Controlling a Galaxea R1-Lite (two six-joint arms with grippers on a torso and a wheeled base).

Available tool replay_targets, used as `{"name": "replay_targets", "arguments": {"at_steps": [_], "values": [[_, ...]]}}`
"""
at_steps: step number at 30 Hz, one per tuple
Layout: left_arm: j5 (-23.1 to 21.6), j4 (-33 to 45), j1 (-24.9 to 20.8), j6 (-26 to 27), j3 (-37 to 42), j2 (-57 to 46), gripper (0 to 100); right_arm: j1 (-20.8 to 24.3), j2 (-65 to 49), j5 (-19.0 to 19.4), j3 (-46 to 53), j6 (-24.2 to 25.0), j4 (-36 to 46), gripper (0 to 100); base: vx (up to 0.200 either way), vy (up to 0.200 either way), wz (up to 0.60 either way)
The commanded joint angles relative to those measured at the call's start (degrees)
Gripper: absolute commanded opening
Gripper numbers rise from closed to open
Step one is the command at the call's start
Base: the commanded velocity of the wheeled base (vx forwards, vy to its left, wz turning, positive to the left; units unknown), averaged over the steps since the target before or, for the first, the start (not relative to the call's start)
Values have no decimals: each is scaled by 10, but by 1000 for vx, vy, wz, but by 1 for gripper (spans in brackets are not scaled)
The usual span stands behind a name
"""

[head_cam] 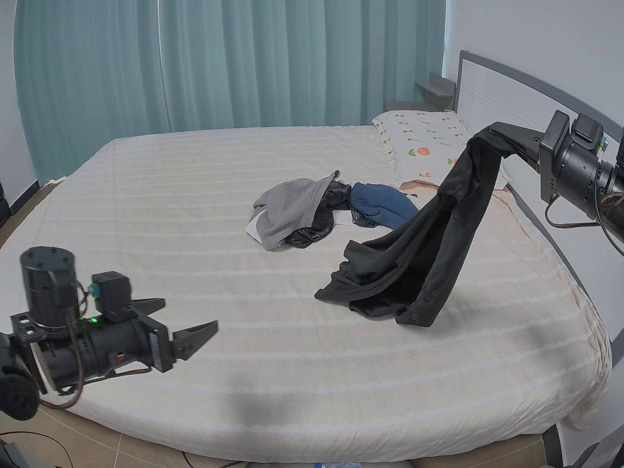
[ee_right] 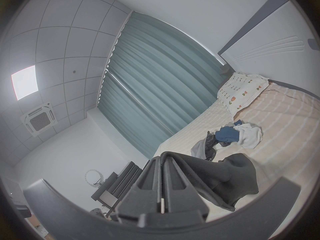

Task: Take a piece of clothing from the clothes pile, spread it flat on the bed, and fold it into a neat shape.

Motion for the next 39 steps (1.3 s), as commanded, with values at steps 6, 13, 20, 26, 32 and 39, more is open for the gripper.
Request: {"name": "replay_targets", "arguments": {"at_steps": [6,13,20,26,32,39], "values": [[55,-125,-89,-40,-101,303,100,4,11,-2,9,-4,1,0,0,0,0],[60,-133,-90,-39,-217,415,100,4,32,-3,-3,-5,-1,0,0,0,0],[68,-135,-89,-25,-305,504,100,3,38,-19,-19,-7,-1,0,0,0,0],[71,-135,-92,8,-381,550,100,5,42,-29,-29,-7,-2,0,0,0,0],[66,-136,-99,13,-399,559,100,17,50,-28,-35,-8,-2,0,0,0,0],[66,-136,-96,10,-456,590,100,23,52,-29,-65,-8,1,0,0,0,0]]}}
